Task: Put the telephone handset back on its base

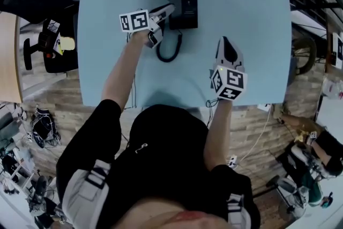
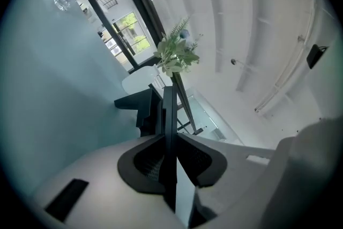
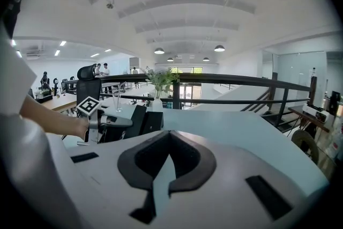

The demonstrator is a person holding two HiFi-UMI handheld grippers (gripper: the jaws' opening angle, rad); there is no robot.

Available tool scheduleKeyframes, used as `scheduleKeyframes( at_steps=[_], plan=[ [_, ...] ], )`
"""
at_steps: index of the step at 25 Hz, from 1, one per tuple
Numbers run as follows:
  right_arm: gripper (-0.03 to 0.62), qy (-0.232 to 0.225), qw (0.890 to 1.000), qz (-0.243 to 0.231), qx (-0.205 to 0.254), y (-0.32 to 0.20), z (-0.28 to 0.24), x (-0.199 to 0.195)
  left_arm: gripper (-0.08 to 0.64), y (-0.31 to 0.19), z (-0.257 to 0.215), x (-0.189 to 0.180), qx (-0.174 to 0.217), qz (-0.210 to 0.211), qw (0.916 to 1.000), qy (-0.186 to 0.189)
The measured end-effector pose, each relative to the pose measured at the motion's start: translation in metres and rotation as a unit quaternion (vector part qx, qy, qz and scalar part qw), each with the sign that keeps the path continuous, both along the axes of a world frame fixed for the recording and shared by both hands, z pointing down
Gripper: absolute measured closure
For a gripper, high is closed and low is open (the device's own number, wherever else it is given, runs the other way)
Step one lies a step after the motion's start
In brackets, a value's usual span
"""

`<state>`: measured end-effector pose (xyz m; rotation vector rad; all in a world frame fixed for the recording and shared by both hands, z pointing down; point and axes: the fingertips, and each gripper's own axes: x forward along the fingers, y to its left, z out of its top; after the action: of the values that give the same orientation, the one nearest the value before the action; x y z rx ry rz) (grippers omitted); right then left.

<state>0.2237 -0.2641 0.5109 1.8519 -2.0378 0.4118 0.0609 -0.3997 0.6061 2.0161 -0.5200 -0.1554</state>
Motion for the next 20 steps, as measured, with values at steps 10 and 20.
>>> scheduleKeyframes(
  at_steps=[10,20],
  plan=[
    [0.603,0.004,1.0,0.007,-0.002,0.0,0.001,0.006,0.494,-0.005,0.009,-0.003,0.001,-0.007,0.9999,-0.008],
    [0.603,0.005,1.0,-0.001,0.0,0.002,-0.002,0.0,0.484,0.0,0.017,-0.002,0.041,-0.019,0.9911,-0.126]
  ],
)
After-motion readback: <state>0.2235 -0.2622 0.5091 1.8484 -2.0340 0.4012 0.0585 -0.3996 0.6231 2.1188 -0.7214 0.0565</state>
